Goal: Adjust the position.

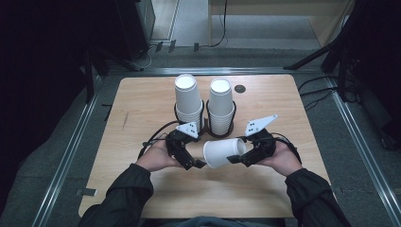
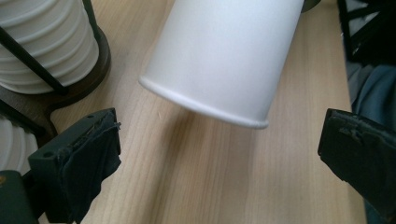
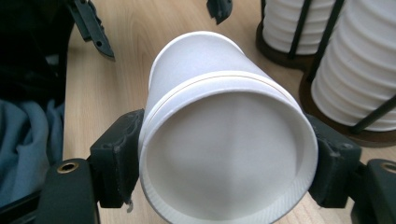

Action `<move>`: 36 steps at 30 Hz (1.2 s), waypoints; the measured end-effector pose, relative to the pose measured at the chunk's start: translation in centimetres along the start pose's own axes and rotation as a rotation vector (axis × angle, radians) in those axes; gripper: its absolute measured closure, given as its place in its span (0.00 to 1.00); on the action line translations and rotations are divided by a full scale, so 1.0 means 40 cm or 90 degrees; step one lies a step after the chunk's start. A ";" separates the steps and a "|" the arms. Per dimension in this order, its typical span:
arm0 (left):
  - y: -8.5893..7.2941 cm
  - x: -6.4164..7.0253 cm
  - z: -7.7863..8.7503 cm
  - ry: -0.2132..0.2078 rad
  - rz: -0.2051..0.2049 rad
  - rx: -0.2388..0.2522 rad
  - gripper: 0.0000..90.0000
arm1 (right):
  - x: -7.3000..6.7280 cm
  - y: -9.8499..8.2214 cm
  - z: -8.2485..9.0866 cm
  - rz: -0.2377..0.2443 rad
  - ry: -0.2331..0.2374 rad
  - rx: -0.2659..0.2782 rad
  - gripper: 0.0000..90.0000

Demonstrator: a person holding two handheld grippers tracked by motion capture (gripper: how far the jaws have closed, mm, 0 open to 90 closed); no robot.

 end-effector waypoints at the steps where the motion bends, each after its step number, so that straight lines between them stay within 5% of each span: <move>1: 0.001 0.000 0.003 0.000 0.018 0.009 0.00 | 0.002 0.003 0.011 -0.006 -0.003 0.018 0.27; 8: 0.004 0.005 0.005 0.004 0.019 0.047 0.00 | 0.000 0.010 0.023 -0.004 -0.003 0.043 0.27; 15: 0.013 0.017 0.017 -0.001 0.024 0.107 0.00 | -0.011 0.030 0.030 -0.013 0.032 0.108 0.27; 23: 0.014 0.019 0.014 -0.011 0.023 0.119 0.00 | -0.023 0.038 0.015 -0.005 0.040 0.103 0.27; 30: 0.015 0.026 -0.003 -0.012 0.021 0.121 0.00 | -0.032 0.056 0.019 -0.009 0.063 0.144 0.27; 36: 0.018 0.031 -0.001 -0.040 0.011 0.158 0.06 | -0.040 0.063 0.017 -0.010 0.088 0.157 0.27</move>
Point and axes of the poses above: each handheld gripper's, and its own axes: z roughly backward along the jaws, y roughly out of its top, x roughly to its right, the point moved 1 cm from there along -z, roughly forward along the jaws, and after that the axes turned 7 degrees about x, right-handed, at the moved point
